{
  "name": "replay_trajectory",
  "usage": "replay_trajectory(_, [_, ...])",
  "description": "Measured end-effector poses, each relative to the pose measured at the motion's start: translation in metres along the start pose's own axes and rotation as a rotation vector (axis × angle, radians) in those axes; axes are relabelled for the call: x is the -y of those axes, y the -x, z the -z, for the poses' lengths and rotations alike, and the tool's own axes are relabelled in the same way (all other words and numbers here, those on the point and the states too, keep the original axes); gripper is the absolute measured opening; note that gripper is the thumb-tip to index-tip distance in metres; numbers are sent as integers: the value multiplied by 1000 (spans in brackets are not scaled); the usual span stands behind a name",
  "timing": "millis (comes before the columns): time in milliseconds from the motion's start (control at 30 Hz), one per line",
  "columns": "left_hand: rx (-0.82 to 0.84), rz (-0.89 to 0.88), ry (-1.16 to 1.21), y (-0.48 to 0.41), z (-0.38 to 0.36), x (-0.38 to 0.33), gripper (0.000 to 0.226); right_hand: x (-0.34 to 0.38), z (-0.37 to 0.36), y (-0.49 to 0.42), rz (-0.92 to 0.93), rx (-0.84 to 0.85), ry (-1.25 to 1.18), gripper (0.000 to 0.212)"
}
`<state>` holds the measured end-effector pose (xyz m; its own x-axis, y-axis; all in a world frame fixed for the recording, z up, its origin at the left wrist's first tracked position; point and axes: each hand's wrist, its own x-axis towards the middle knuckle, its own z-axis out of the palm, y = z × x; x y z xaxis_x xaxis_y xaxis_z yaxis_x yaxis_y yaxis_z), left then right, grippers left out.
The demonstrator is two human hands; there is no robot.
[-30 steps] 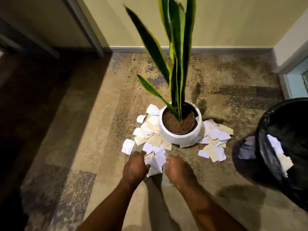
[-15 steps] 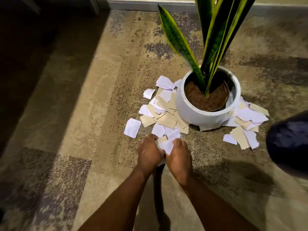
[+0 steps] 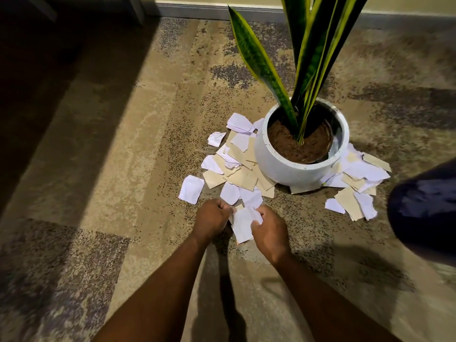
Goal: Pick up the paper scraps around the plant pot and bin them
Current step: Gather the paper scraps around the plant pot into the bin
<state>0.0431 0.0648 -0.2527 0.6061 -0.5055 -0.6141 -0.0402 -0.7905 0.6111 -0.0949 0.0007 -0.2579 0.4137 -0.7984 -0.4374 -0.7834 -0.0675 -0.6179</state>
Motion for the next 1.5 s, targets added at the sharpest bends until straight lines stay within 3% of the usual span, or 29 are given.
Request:
replay_trajectory(200, [104, 49, 166, 13, 5, -16, 37, -3, 31, 2, -44, -89, -23, 28])
replay_trajectory(400, [-54, -106, 103, 28, -1, -53, 4, 1, 76, 1, -8, -247, 53, 30])
replay_trajectory(567, [-5, -184, 109, 44, -10, -82, 22, 4, 108, 8, -11, -361, 135, 29])
replay_trajectory(833, [-175, -475, 94, 84, -29, -148, 10, 18, 169, 23, 89, -546, 198, 26])
replay_trajectory(967, [-190, -602, 194, 114, -39, -186, 16, 31, 210, 30, 181, -673, 116, 25])
replay_trajectory(1167, [-320, -895, 57, 155, -57, -268, 26, 54, 293, 51, 242, -855, 69, 29])
replay_trajectory(1333, [-288, -1055, -69, 187, -93, -331, 23, 30, 380, 60, 71, -901, 148, 26])
replay_trajectory(1500, [-299, -1110, -283, 203, -132, -352, 33, -18, 427, 59, -154, -829, 200, 19])
